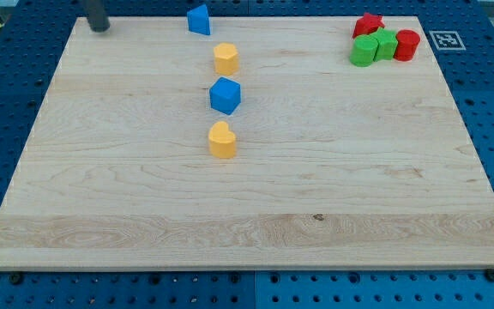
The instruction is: Slide the blue triangle to the yellow hexagon
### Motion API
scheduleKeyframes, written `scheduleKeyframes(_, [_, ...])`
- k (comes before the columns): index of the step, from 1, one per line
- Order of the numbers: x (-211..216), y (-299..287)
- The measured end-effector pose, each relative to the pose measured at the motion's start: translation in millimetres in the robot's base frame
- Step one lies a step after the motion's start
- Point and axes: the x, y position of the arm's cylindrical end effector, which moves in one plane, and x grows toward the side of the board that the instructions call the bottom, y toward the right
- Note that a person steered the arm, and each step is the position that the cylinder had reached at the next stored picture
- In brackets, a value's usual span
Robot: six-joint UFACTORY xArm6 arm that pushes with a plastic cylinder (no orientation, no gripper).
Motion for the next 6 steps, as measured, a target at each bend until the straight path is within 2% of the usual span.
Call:
scheduleKeyframes(3, [-11,13])
scheduleKeyframes(5, [-10,104])
scheduleKeyframes(6, [-11,115])
